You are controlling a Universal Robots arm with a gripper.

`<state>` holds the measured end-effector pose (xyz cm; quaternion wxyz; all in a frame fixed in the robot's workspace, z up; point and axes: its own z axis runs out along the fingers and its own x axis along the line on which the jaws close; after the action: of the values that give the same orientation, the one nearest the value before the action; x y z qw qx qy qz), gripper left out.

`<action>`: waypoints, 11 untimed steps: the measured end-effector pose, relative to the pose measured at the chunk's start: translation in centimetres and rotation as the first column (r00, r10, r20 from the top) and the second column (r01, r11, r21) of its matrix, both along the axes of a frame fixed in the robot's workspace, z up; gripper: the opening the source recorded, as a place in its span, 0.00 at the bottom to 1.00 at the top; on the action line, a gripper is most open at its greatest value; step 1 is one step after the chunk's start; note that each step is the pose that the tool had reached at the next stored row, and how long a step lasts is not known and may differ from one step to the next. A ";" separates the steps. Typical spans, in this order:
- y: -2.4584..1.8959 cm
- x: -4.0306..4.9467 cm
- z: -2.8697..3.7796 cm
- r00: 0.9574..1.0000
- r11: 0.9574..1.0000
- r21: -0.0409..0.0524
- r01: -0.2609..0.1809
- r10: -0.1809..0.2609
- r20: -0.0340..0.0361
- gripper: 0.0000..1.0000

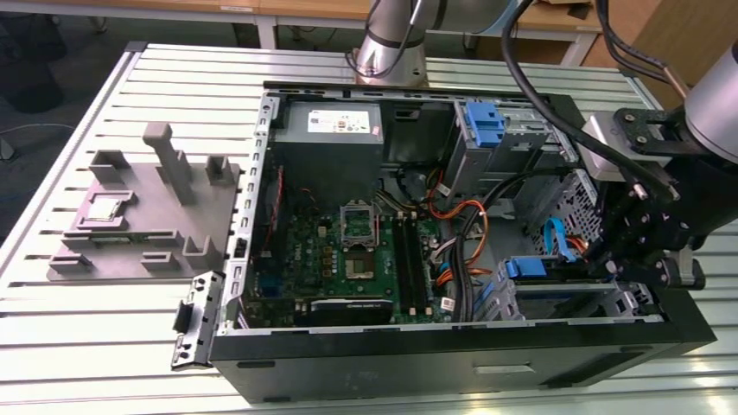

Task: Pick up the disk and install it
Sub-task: 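Insert the second disk wire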

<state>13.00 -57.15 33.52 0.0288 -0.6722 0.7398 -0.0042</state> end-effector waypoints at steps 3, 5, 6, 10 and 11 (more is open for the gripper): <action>0.00 0.00 -0.04 1.000 1.000 0.000 0.000 0.000 0.000 0.25; 0.00 0.00 -0.05 1.000 1.000 0.000 0.000 0.000 0.000 0.25; 0.00 0.00 -0.05 1.000 1.000 0.000 0.000 0.000 0.000 0.25; 0.00 0.00 -0.05 1.000 1.000 0.000 0.000 0.000 0.000 0.17; 0.00 0.00 -0.05 1.000 1.000 0.000 0.000 0.000 0.000 0.17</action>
<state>13.00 -57.15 33.47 0.0288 -0.6722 0.7398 -0.0042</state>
